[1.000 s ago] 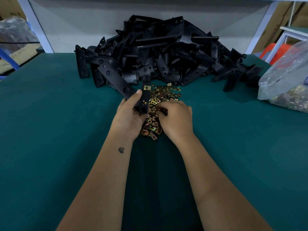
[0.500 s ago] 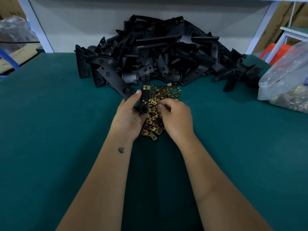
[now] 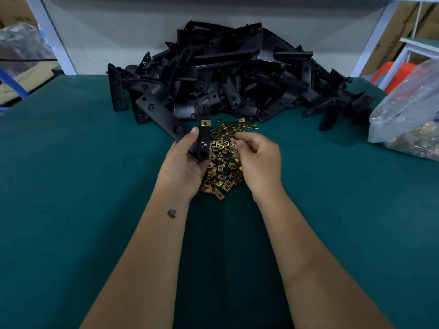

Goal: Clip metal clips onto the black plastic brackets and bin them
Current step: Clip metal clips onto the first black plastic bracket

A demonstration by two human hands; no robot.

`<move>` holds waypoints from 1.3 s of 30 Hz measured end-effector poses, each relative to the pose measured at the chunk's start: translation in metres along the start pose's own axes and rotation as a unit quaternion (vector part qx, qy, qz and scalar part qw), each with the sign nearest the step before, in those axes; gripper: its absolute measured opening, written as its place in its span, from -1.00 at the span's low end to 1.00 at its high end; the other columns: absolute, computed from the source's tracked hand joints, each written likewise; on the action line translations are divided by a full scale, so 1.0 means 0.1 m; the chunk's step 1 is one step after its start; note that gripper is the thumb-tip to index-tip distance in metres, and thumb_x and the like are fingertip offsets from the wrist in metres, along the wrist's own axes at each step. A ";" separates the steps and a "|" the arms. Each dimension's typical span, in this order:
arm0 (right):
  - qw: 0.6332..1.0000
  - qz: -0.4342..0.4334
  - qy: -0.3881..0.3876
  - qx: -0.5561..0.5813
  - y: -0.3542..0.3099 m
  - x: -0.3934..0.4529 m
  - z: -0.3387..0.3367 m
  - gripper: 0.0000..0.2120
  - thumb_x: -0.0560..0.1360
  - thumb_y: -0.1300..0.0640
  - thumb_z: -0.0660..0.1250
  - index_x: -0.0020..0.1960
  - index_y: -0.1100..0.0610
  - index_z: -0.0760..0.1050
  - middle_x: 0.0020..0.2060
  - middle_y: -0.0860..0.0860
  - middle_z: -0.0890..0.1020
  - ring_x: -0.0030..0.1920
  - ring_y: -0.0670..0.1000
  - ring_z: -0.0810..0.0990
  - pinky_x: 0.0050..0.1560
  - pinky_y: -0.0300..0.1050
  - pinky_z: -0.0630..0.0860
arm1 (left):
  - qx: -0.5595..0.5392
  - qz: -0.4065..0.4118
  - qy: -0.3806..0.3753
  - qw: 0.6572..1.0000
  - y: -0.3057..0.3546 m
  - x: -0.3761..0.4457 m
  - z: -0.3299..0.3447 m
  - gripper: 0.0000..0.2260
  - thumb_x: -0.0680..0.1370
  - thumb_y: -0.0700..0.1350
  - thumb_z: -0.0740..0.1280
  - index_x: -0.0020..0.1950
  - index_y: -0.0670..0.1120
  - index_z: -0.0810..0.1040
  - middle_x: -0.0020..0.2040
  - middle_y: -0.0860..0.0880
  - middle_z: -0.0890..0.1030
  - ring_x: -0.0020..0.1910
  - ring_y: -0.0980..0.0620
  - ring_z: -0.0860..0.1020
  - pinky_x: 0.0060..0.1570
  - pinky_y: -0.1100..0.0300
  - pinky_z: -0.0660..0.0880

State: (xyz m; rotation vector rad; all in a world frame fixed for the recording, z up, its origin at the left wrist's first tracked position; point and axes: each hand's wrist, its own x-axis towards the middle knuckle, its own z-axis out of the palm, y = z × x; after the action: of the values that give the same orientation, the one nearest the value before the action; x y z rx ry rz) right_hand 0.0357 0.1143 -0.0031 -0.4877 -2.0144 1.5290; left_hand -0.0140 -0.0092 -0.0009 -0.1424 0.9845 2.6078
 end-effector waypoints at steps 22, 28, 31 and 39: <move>0.868 -0.156 -0.096 -0.461 0.03 -0.10 0.06 -0.73 0.54 -0.03 0.30 0.07 0.10 0.66 0.06 0.02 0.59 0.14 0.09 0.46 0.11 -0.04 0.30 | -0.007 0.004 0.018 1.000 0.01 -0.01 0.00 -0.91 0.58 -0.15 0.38 -0.04 -0.14 0.51 -0.33 -0.02 0.60 -0.41 0.11 0.57 -0.27 0.27 0.56; 0.884 -0.152 -0.121 -0.426 0.00 -0.10 0.07 -0.81 0.55 0.04 0.33 0.09 0.03 0.66 0.08 0.02 0.60 0.16 0.10 0.44 0.13 -0.04 0.28 | -0.006 0.002 0.029 1.000 0.00 0.01 0.01 -0.90 0.57 -0.15 0.38 0.00 -0.14 0.49 -0.29 -0.03 0.60 -0.37 0.10 0.57 -0.28 0.27 0.56; 0.886 -0.147 -0.137 -0.418 -0.01 -0.10 0.09 -0.81 0.55 0.07 0.32 0.11 0.01 0.65 0.10 0.00 0.60 0.18 0.10 0.44 0.14 -0.06 0.25 | -0.006 0.003 0.025 1.000 0.00 0.01 0.01 -0.92 0.58 -0.15 0.38 -0.02 -0.13 0.50 -0.34 -0.01 0.61 -0.37 0.10 0.57 -0.28 0.27 0.56; 0.886 -0.166 -0.106 -0.420 -0.02 -0.14 0.07 -0.81 0.50 0.17 0.30 0.04 0.04 0.65 0.02 -0.01 0.59 0.13 0.08 0.46 0.09 -0.07 0.22 | -0.017 0.005 0.022 1.000 0.02 0.01 0.00 -0.93 0.58 -0.15 0.36 -0.06 -0.14 0.54 -0.38 0.00 0.61 -0.41 0.12 0.56 -0.18 0.27 0.57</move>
State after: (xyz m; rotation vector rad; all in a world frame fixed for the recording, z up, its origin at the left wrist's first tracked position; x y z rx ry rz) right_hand 0.0427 0.1001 -0.0052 -0.2630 -2.7162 0.4581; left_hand -0.0155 -0.0104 -0.0002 -0.2047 0.9578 2.6414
